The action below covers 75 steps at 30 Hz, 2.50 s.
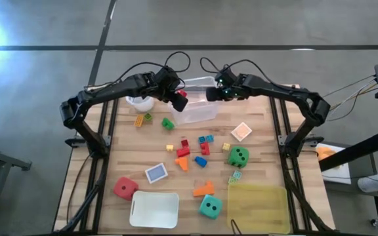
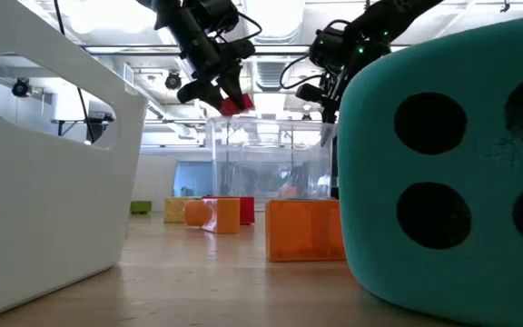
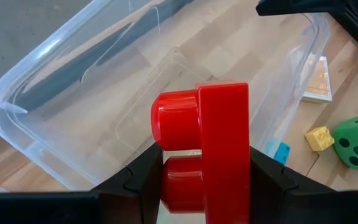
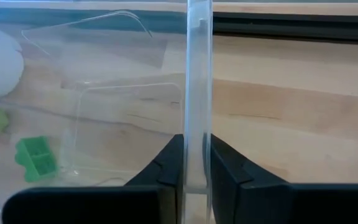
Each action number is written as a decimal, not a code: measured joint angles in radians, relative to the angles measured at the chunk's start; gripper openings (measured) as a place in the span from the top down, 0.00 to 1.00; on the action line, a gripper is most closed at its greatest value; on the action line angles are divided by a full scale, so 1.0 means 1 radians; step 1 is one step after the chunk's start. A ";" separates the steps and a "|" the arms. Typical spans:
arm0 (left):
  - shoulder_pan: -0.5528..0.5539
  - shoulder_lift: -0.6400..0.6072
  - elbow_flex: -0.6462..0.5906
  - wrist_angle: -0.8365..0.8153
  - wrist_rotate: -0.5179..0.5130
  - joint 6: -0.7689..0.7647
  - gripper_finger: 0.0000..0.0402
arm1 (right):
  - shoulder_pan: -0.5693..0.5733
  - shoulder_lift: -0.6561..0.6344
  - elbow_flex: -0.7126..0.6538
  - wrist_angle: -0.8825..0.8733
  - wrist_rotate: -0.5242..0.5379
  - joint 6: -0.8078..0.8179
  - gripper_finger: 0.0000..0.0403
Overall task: Pick & Place Toys
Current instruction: Put the red game piece into the transparent bin
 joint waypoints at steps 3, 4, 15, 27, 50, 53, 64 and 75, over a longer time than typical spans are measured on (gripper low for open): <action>0.000 0.000 0.000 0.000 0.000 0.000 0.59 | 0.009 0.000 0.000 -0.004 0.015 -0.001 0.91; 0.000 0.000 0.000 0.000 0.000 0.000 0.59 | 0.013 0.000 0.000 -0.004 0.014 -0.004 0.91; 0.000 0.000 0.000 0.000 0.000 -0.011 0.59 | 0.014 0.000 0.000 -0.001 0.006 -0.009 0.67; -0.003 0.001 0.000 -0.001 0.023 0.016 0.59 | 0.013 -0.071 -0.001 -0.002 0.003 -0.090 0.47; -0.044 0.267 0.393 -0.308 -0.019 0.179 0.59 | 0.125 -0.525 -0.001 -0.159 -0.024 -0.132 0.38; -0.042 0.288 0.386 -0.303 -0.018 0.251 0.59 | 0.153 -0.566 -0.001 -0.159 -0.023 -0.135 0.38; -0.028 0.358 0.383 -0.286 0.010 0.070 0.59 | 0.220 -0.597 -0.001 -0.159 -0.022 -0.133 0.38; -0.033 0.384 0.383 -0.220 -0.002 -0.047 0.59 | 0.264 -0.530 -0.001 -0.158 -0.024 -0.128 0.38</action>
